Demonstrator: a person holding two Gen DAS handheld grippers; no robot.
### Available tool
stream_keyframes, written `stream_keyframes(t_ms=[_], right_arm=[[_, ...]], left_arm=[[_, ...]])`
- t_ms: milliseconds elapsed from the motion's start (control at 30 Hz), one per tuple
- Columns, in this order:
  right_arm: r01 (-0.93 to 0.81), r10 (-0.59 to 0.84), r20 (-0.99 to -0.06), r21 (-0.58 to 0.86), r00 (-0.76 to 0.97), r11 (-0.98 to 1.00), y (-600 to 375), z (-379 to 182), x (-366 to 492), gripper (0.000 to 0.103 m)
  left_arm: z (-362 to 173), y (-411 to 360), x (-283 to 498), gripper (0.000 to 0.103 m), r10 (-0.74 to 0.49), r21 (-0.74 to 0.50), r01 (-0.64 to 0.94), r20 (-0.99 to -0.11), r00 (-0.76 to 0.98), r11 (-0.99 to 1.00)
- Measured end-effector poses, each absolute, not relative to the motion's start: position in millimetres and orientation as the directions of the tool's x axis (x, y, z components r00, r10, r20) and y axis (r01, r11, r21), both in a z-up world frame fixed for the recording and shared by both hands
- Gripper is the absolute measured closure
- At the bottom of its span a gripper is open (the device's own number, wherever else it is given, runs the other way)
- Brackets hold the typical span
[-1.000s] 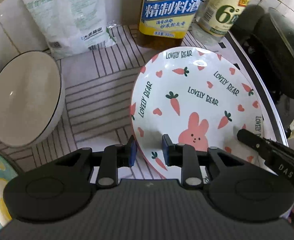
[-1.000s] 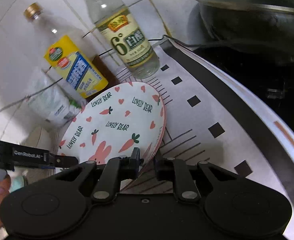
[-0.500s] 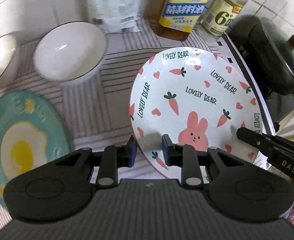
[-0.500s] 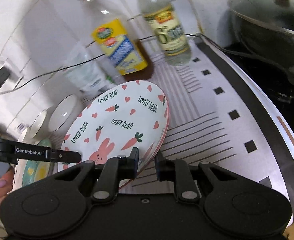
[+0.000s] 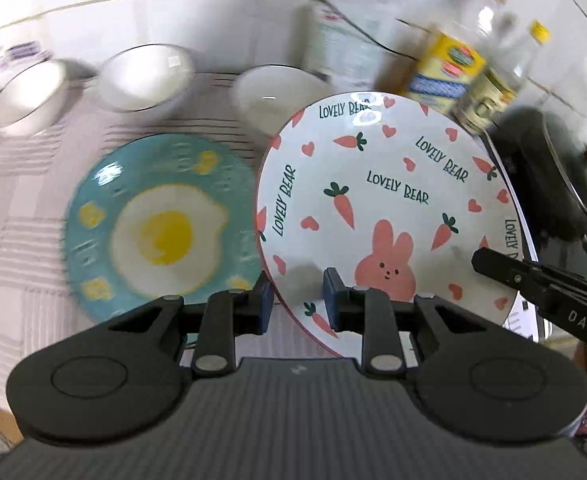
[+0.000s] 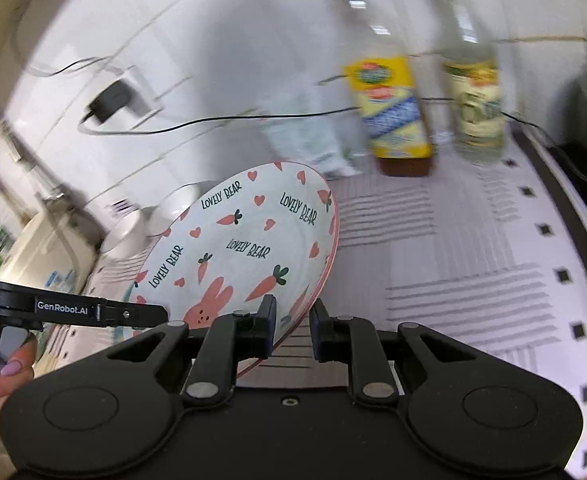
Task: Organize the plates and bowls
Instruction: 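Carry the bunny plate onto the blue egg plate stack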
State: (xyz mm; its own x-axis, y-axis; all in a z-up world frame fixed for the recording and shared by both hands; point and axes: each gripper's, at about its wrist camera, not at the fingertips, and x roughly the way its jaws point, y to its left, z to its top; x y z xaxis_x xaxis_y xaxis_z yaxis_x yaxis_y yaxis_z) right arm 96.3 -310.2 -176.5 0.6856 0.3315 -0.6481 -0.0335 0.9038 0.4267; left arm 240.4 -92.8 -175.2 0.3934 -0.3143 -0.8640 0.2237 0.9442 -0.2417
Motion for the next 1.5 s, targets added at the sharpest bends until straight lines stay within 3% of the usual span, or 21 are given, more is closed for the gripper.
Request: stream_keyframes(t_ms=[300, 567, 1500], right_arm=[[-0.223, 0.477, -0.633, 0.441, 0.609, 0.869, -246.2, -174.8, 139.6, 0.081], [-0.273, 0.537, -0.657, 0.468, 0.529, 0.841, -203.7, -188.5, 161.7, 0.081], [-0.132, 0.453, -0.743, 0.451, 0.492, 0.883, -158.1, -232.4, 188.6, 0.081]], left_arm=[[-180.0, -15.4, 233.3, 0.079, -0.231, -0.246, 0.018, -0.879, 0.418, 0.969], [-191.0, 21.8, 237.2, 0.079, -0.194, -0.231, -0.052, -0.905, 0.378, 0.972], [-237.9, 48.9, 297.1, 0.078, -0.204, -0.205, 0.016, -0.959, 0.196, 0.979]])
